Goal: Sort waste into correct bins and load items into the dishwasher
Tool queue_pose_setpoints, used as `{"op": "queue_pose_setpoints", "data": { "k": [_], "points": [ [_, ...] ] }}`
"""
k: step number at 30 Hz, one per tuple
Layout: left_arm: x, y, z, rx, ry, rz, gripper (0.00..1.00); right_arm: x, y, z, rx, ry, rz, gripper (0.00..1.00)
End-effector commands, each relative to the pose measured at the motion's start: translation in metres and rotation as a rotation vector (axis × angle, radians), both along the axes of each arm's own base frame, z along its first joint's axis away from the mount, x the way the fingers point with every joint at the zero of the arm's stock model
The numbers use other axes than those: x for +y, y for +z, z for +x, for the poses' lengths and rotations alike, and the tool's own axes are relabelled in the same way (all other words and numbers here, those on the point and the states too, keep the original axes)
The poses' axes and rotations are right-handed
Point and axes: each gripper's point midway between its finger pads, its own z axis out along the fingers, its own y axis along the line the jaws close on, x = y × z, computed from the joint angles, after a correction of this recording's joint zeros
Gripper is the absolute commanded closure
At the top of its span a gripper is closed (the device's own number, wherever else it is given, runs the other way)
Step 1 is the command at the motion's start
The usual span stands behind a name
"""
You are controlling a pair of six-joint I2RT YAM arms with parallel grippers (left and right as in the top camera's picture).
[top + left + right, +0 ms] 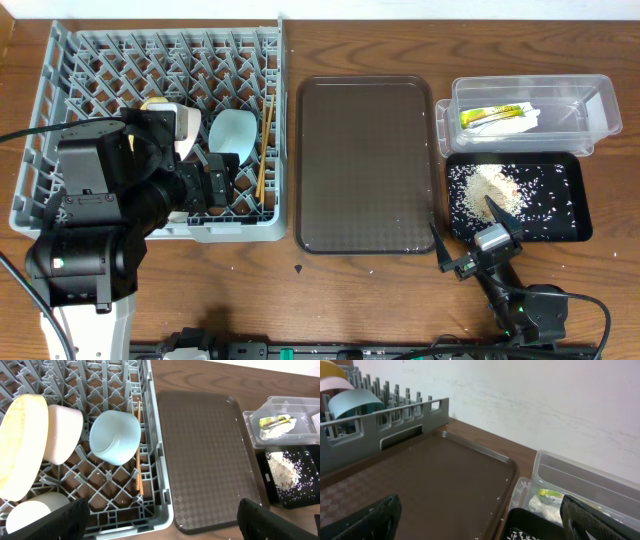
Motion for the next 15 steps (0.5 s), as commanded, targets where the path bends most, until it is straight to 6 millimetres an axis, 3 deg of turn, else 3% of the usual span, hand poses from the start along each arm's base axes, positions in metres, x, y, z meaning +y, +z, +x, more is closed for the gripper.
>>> {"op": "queue_pose_setpoints", "data": {
  "k": [1, 6, 10, 15],
  "points": [
    [-0.002, 0.005, -0.001, -0.012, -0.007, -0.011, 0.06, -0.001, -0.001, 0.000, -0.004, -0.006, -0.009, 0.01],
    [0.008, 0.003, -0.001, -0.105, 0.040, 0.050, 0.06, -0.001, 0.000, 0.000, -0.004, -0.006, -0.009, 0.01],
    [-0.003, 0.002, 0.009, -0.395, 0.008, 0.045, 0.05, -0.001, -0.001, 0.000, -0.004, -0.006, -0.009, 0.01],
    [0.002, -0.039, -0.015, -0.586, 0.042, 0.047, 0.05, -0.001, -0.001, 0.000, -0.004, -0.006, -0.009, 0.01]
  ]
}}
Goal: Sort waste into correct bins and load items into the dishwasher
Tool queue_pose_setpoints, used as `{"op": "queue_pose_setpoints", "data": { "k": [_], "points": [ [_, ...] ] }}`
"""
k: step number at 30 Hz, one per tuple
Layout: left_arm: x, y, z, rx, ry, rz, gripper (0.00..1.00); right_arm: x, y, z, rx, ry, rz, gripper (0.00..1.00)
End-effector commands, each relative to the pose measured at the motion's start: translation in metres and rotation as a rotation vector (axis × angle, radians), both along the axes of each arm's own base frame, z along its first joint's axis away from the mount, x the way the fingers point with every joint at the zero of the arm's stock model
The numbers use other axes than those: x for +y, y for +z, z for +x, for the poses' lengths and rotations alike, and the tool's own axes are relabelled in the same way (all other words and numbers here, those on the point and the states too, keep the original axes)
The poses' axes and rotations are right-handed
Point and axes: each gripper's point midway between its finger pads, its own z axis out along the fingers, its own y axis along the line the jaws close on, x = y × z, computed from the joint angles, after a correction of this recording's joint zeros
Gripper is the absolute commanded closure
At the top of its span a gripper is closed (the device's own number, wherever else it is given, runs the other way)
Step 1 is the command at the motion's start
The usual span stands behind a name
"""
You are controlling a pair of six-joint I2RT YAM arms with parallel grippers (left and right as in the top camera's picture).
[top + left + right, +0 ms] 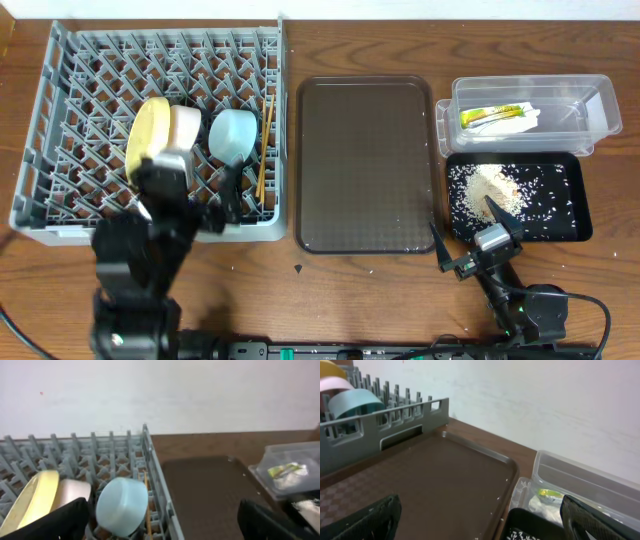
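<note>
The grey dish rack (25, 205) holds a yellow plate (148, 125), a cream bowl (186, 124), a light-blue bowl (232, 135) and chopsticks (265, 150). My left gripper (185, 200) is over the rack's front edge, open and empty, fingers (55, 522) wide apart; it looks level across the blue bowl (122, 505) to the wall. The brown tray (365, 165) is bare. A clear bin (590, 110) holds a green-and-white wrapper (495, 117). A black bin (572, 215) holds rice. My right gripper (468, 228) stands open at the tray's front right corner, empty.
The rack fills the table's left, the tray (435, 480) the middle, the two bins the right. The left arm's body (135, 290) is at the front left edge. A white wall stands behind the table.
My left arm has drawn back from over the rack to the table's front edge, and its camera now looks level across the rack, not down. The right arm has not moved.
</note>
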Motion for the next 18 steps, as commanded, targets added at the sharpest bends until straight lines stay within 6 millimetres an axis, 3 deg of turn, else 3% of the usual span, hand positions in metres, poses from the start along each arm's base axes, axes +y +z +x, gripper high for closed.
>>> {"op": "queue_pose_setpoints", "data": {
  "k": [1, 6, 9, 15, 18],
  "points": [
    [0.008, -0.030, -0.019, -0.059, 0.051, -0.003, 0.05, -0.001, 0.000, 0.000, -0.004, -0.006, -0.009, 0.01],
    [0.019, -0.070, -0.035, -0.122, 0.113, 0.006, 0.05, -0.001, 0.000, 0.000, -0.004, -0.006, -0.009, 0.01],
    [0.019, -0.086, -0.033, -0.178, 0.116, 0.003, 0.05, -0.001, 0.000, 0.000, -0.004, -0.006, -0.009, 0.01],
    [0.016, -0.113, -0.024, -0.225, 0.099, -0.003, 0.05, -0.001, 0.000, 0.000, -0.004, -0.006, -0.009, 0.01],
    [0.017, -0.116, -0.024, -0.211, 0.100, -0.001, 0.05, -0.001, 0.000, 0.000, -0.004, -0.006, -0.009, 0.01]
  ]
}}
